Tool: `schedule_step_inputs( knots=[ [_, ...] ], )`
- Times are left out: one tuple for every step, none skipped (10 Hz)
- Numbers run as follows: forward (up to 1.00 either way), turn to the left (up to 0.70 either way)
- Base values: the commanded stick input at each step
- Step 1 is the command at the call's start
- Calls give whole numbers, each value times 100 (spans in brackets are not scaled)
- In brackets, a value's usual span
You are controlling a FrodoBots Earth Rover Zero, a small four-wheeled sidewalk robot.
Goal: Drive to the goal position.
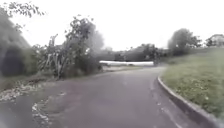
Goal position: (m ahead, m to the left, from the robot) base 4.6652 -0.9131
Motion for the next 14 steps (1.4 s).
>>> schedule_step_inputs(
  knots=[
    [70,-27],
    [70,-27],
    [70,-27],
    [70,-27],
    [70,-27],
    [70,-27],
    [70,-3],
    [70,-14],
    [70,-26],
    [70,-27],
    [70,-27],
    [70,-27],
    [70,-27],
    [70,-27]
  ],
)
